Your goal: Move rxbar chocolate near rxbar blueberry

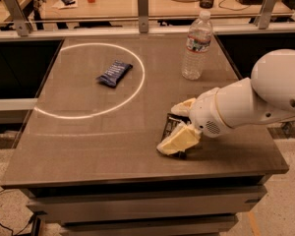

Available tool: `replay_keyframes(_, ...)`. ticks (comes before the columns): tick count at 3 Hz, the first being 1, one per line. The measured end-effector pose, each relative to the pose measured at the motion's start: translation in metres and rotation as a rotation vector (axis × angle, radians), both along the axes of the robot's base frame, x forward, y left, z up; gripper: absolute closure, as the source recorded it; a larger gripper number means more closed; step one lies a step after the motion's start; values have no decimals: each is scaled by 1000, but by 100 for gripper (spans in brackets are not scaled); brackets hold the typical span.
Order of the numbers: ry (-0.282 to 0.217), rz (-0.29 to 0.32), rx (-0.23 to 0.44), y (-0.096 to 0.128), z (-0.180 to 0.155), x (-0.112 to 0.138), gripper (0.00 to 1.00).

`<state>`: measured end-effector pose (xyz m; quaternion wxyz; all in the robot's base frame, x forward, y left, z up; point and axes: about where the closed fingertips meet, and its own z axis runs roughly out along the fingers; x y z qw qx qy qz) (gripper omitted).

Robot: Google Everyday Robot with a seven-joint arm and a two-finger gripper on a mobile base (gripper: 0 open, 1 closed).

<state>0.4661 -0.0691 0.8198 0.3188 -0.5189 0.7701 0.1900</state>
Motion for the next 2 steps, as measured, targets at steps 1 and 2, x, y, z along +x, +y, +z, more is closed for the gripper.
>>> replay_keyframes(1, 0, 0, 0, 0, 4, 0, 100)
replay_keyframes(2, 0, 0, 0, 0, 5, 0, 100)
